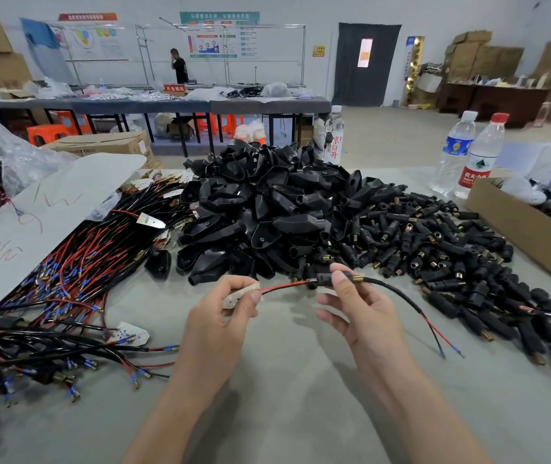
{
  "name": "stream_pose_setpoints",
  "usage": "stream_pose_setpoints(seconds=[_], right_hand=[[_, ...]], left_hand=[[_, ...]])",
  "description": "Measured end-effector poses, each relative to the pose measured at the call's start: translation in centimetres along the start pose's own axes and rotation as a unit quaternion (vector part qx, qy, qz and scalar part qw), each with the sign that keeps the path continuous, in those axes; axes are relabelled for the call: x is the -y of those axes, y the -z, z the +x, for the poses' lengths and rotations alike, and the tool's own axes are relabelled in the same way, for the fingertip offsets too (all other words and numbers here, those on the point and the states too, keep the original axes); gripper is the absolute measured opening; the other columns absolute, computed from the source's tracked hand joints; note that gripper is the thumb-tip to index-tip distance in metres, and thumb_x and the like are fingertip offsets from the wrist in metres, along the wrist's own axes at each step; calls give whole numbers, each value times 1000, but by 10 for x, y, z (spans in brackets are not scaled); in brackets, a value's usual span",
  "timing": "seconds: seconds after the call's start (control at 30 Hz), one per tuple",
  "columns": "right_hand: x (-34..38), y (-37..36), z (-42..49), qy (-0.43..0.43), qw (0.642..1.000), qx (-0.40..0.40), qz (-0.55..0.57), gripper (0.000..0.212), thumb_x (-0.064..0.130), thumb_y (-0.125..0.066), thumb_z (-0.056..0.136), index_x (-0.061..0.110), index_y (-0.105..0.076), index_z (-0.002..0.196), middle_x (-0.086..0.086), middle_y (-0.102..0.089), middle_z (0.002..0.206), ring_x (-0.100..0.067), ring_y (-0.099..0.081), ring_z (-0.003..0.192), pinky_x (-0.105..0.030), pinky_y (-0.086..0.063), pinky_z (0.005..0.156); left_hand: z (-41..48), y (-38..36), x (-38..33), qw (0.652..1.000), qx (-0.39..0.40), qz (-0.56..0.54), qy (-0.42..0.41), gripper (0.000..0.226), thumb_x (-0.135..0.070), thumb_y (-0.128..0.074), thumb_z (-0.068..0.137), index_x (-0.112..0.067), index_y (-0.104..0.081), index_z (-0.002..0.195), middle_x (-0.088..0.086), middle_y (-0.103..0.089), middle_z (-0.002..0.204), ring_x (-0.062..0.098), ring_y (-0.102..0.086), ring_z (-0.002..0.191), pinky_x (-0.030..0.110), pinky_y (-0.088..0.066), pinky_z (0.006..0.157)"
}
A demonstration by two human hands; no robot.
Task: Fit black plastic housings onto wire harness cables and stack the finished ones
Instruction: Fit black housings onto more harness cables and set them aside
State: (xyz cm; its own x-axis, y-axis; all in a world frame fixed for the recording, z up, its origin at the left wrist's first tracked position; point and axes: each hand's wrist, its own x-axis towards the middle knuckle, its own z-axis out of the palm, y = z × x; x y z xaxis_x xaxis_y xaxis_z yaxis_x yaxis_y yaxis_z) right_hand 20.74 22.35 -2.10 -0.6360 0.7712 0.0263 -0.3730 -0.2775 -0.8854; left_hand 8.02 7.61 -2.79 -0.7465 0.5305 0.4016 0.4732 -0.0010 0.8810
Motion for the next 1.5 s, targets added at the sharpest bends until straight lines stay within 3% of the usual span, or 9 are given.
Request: stream_pose_setpoints(seconds=[0.23,0.37,0.53,0.77,0.93,1.03,1.13,1.27,1.5], right_hand=[[10,10,3,21,999,-29,5,33,30,-72,81,15,-72,110,10,-72,88,-11,-70,76,-23,-58,65],[9,9,3,34,999,-26,-10,30,26,-69,86,10,-70,111,17,-73,89,-9,-69,74,-23,-57,64],[9,9,3,38,999,-31,-13,36,31,-72,78,15,-72,110,15,-72,84,-10,-69,73,-23,-57,63],[6,3,-1,8,999,-31,3,36,38,-68,82,16,-76,109,8,-76,102,-16,-72,79,-26,-58,63],[7,-7,-7,-27,999,-17,25,38,42,-52,96,15,-75,110,-7,-76,106,-22,-74,83,-28,-59,63],[6,-20,-14,-76,996,9,49,39,40,-45,102,15,-72,113,-10,-76,107,-23,-75,82,-28,-59,61],[-7,-47,-28,-149,985,33,86,40,37,-43,104,10,-70,113,-13,-76,106,-22,-74,76,-29,-59,58],[-32,-114,-43,-228,965,81,102,39,37,-44,105,9,-69,110,-8,-77,104,-20,-74,75,-28,-59,57],[-57,-252,-66,-334,915,221,55,35,39,-43,106,8,-55,112,-6,-76,101,-19,-71,68,-31,-59,59]], left_hand=[[8,20,8,997,-79,27,5,21,-22,-64,96,-42,-64,90,-11,-68,77,9,-58,65,12,-41,57],[9,22,10,995,-88,40,18,18,-25,-62,97,-41,-64,89,-9,-67,77,23,-52,61,15,-36,48],[11,26,13,992,-109,57,26,11,-29,-62,97,-36,-65,90,-13,-67,75,6,-47,48,11,-33,45],[12,33,13,989,-136,54,39,13,-32,-62,97,-42,-64,88,-14,-68,79,9,-61,69,28,-44,62],[12,41,15,985,-155,54,44,15,-33,-61,98,-44,-63,88,-15,-68,79,6,-61,67,23,-46,57],[12,49,14,978,-192,-35,70,11,-25,-62,97,-33,-66,93,-8,-68,73,4,-61,65,19,-50,68],[14,81,13,952,-228,-162,121,9,-15,-65,96,-20,-65,103,-3,-66,76,8,-62,67,26,-55,71],[22,161,8,918,-289,-227,152,13,-6,-63,95,-16,-59,89,0,-59,71,2,-61,55,16,-55,57],[53,306,-19,876,-419,-171,165,18,-2,-55,96,-17,-48,90,6,-51,81,4,-56,52,17,-48,56]])
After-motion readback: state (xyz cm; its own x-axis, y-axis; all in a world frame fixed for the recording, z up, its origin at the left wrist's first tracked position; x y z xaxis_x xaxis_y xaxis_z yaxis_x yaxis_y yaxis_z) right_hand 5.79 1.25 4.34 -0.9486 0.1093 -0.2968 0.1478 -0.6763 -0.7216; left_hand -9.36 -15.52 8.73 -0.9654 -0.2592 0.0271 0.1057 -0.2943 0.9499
